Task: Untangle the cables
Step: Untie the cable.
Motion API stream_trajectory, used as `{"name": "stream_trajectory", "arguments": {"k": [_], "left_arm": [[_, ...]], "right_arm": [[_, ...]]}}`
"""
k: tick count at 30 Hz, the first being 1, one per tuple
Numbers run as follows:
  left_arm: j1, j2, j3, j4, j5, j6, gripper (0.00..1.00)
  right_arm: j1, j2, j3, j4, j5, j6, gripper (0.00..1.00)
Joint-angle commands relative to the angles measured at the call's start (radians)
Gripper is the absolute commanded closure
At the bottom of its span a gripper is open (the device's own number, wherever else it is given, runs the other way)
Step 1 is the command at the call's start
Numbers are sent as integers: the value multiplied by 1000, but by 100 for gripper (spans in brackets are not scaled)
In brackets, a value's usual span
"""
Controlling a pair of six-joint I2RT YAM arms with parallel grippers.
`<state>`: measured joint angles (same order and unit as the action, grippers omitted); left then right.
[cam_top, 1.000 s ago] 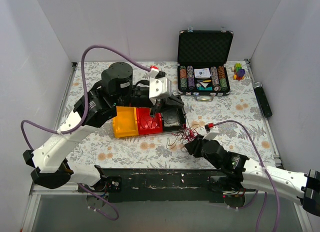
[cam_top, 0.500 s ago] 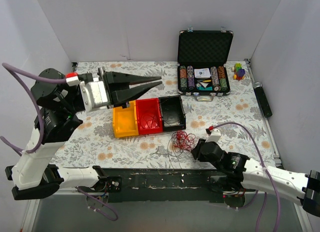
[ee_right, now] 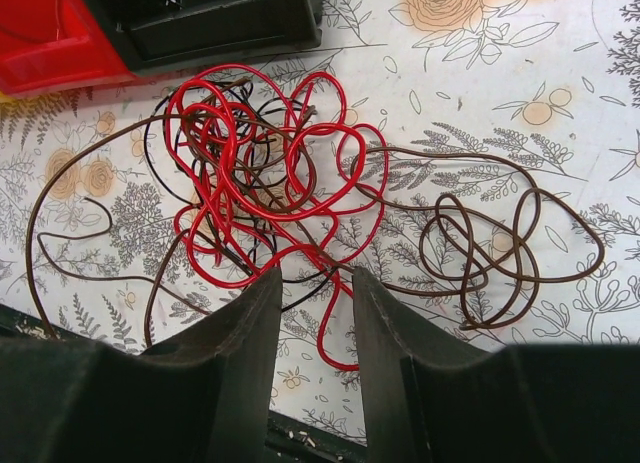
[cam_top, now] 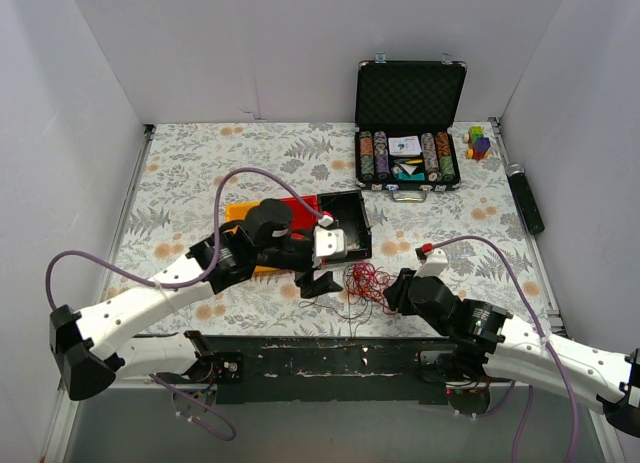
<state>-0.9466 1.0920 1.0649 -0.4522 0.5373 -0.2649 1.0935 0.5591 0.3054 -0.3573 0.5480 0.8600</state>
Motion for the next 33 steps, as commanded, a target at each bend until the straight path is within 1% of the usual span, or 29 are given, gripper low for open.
{"name": "stream_trajectory", "arguments": {"k": [1,5,6,7,9,11,14,17,19,22,23,25,31,33], "left_arm": [[-3,26,-58,107,-57,-176,26],[-3,89,-101,173,-75,-324,20],[-3,135,-103,181,-82,-379,16],[-3,153,-105,187,-79,-407,14],[3,186,-106,201,-50,-468,11],[14,222,-109,207,-11,-552,3],[20,256,-120,214,-17,-617,2],[28,269,-147,236,-74,-654,5],[34,279,-158,253,-89,-669,10],[35,299,-157,276,-70,-683,20],[35,310,-155,282,-68,-686,25],[35,322,-157,291,-89,-688,31],[37,382,-144,277,-89,-689,35],[37,387,-152,291,-92,-688,41]], "right_arm": [[3,-2,38,-3,36,-13,57],[3,-5,43,0,40,-21,57],[5,-7,46,-2,43,-26,57],[5,-10,46,-3,44,-29,57],[5,-13,44,-5,52,-32,53],[5,-16,47,-17,63,-32,48],[6,-28,57,-32,78,-33,46],[8,-53,60,-26,82,-47,46],[6,-67,61,-23,79,-56,46],[6,-88,60,-20,73,-62,46],[6,-91,60,-20,72,-64,46],[9,-96,61,-14,66,-73,46],[8,-91,83,3,59,-91,46],[8,-85,95,7,61,-104,46]]}}
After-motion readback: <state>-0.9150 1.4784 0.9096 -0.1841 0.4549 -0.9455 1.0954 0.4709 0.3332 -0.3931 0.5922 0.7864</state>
